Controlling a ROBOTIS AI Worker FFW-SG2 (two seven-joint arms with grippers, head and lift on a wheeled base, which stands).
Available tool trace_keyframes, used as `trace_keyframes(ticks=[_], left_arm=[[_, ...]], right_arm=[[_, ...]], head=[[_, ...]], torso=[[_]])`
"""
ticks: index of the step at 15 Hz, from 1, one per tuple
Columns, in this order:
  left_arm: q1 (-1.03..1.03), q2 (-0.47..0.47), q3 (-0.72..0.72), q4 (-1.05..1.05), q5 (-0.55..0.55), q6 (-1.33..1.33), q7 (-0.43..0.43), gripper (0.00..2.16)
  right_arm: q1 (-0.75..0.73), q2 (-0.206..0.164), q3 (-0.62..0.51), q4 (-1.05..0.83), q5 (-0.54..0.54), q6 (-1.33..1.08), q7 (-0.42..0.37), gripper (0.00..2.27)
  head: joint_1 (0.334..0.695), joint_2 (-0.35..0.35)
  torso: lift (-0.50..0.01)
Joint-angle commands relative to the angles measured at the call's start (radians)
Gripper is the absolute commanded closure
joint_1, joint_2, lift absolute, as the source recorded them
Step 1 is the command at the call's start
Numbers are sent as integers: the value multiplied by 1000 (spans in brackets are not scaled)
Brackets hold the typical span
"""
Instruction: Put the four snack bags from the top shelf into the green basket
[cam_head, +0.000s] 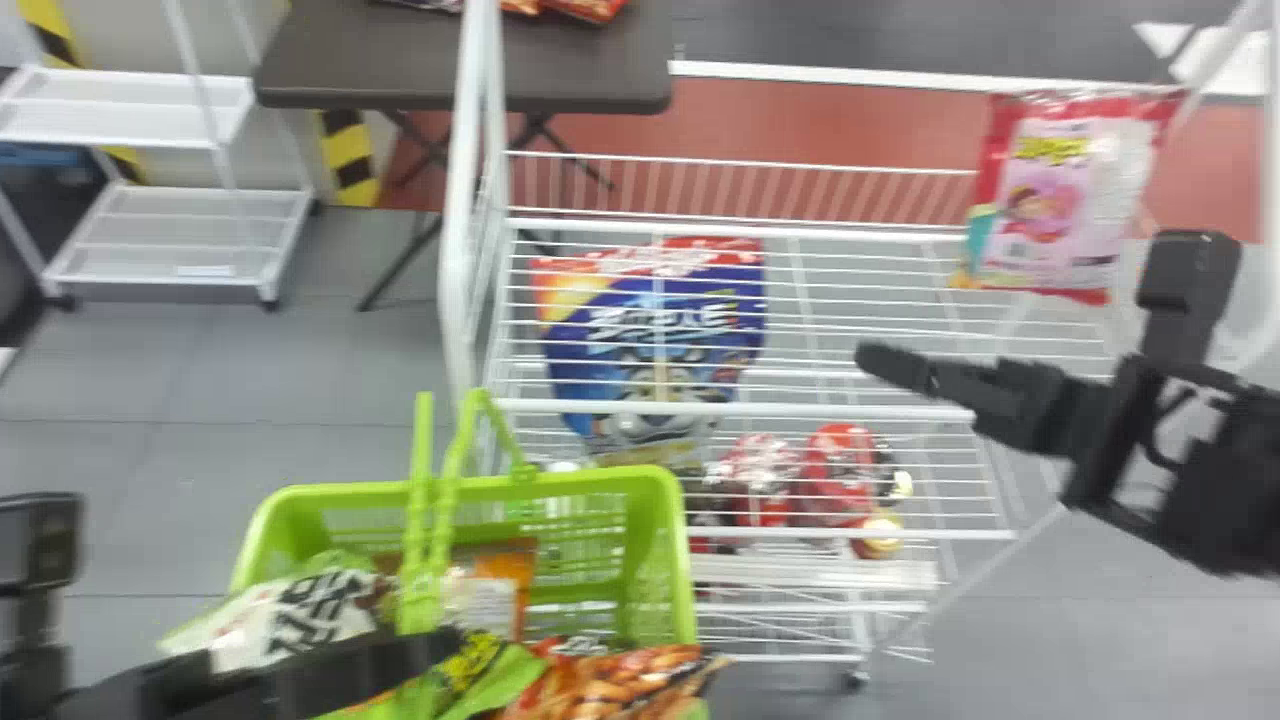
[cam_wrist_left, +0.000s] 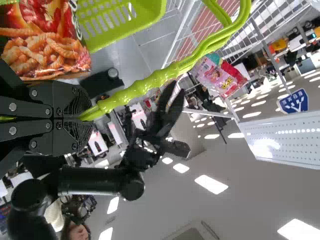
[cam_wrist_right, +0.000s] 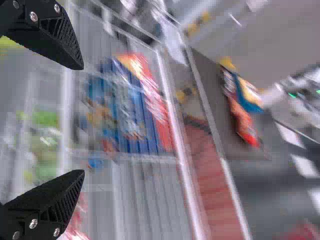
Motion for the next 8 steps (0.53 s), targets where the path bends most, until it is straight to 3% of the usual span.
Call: trace_keyframes(ticks=[1,4,8], left_arm=[[5,1,2,19,1,-10,-11,2148],[16,4,2,36,4,-35,-11,2148],[17,4,20,75,17,-59,-11,2148]], right_arm=[[-98,1,8,166,138,-199,-2,73],[-237,3,43,396,330,-423,-30,73],[-381,1,71,613,537,-493,-133,76]], head=[[695,-227],[695,-296],[695,-346]], torso=[[-4],[-4],[-4]])
